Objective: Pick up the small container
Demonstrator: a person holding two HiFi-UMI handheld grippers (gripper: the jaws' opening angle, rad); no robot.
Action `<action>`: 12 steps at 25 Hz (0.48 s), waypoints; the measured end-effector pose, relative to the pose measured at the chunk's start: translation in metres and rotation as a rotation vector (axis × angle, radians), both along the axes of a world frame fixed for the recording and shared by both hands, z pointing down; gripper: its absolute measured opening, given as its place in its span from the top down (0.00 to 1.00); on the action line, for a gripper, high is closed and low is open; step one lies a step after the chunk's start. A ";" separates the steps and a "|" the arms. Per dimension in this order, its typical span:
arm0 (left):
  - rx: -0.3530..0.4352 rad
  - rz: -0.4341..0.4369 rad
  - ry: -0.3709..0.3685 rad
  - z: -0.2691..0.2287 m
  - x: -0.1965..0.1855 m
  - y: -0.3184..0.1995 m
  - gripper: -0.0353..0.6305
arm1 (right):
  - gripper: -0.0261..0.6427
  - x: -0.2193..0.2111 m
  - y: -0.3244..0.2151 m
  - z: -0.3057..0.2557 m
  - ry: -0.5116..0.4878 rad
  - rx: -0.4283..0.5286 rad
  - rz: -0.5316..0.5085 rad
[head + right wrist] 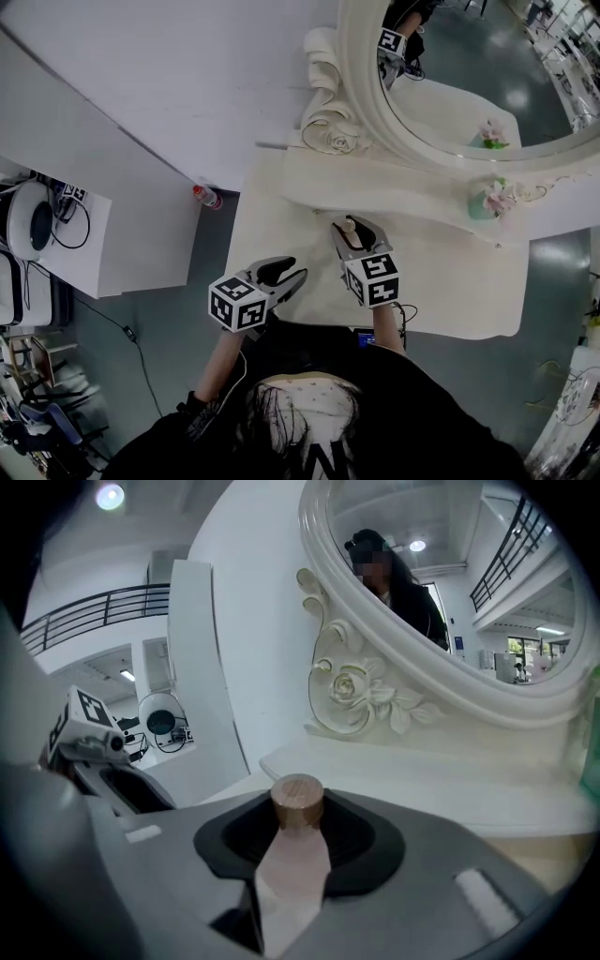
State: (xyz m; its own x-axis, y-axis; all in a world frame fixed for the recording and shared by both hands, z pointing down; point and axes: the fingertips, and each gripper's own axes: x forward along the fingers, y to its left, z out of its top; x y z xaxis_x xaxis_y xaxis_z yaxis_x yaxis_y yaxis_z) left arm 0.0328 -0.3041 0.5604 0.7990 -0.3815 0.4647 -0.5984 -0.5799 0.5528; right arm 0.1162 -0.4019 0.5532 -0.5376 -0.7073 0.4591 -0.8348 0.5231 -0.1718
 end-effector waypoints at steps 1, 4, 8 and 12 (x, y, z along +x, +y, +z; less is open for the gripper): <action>-0.010 0.005 0.001 0.004 0.002 0.002 0.73 | 0.75 -0.001 0.001 -0.007 -0.007 0.006 -0.006; -0.024 0.027 -0.006 0.012 0.010 0.004 0.71 | 0.75 -0.004 0.008 -0.026 -0.022 0.022 -0.035; -0.023 0.042 0.017 0.011 0.021 -0.001 0.68 | 0.75 -0.010 0.021 -0.050 -0.034 0.042 -0.082; -0.041 0.055 0.080 0.007 0.035 -0.007 0.60 | 0.75 -0.017 0.033 -0.069 -0.058 0.064 -0.121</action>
